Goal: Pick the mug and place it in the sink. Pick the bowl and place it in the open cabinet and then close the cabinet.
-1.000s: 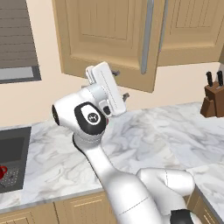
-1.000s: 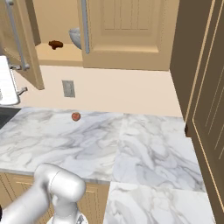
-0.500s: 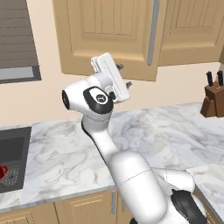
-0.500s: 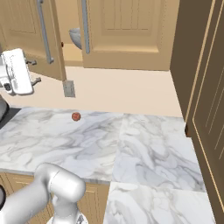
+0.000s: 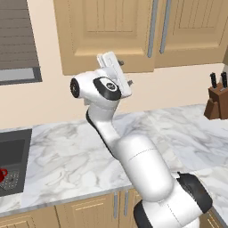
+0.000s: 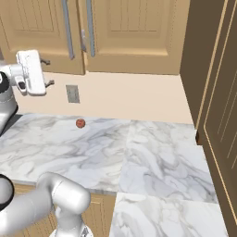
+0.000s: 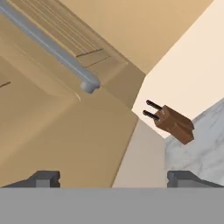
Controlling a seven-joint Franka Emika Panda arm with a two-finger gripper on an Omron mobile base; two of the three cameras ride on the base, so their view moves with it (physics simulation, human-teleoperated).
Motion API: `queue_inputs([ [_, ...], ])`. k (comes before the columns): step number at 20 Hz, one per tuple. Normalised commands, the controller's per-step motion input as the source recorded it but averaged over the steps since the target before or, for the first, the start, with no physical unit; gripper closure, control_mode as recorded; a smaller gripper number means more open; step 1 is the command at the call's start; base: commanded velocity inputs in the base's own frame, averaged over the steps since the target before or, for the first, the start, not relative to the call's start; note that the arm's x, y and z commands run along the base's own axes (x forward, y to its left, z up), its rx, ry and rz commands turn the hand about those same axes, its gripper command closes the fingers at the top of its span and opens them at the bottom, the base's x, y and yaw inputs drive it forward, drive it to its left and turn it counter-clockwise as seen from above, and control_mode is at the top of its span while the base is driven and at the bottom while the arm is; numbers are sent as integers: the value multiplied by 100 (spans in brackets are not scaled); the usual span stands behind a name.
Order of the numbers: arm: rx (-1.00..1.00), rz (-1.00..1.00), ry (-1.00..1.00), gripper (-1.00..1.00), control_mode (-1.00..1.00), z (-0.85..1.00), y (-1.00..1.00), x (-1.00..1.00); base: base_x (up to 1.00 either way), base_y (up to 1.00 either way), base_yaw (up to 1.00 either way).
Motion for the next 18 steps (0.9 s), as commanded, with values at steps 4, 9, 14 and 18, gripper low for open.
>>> queue_inputs([
  [4, 18, 13, 7, -100, -100, -39, 7, 89, 0, 0, 0],
  [9, 19, 13, 9, -100, -100, -57, 26, 70, 0, 0, 0],
  [14, 15, 12, 6, -100, -100, -23, 22, 95, 0, 0, 0],
  [18, 2, 11, 0, -100, -100, 0, 1, 86, 0, 0, 0],
])
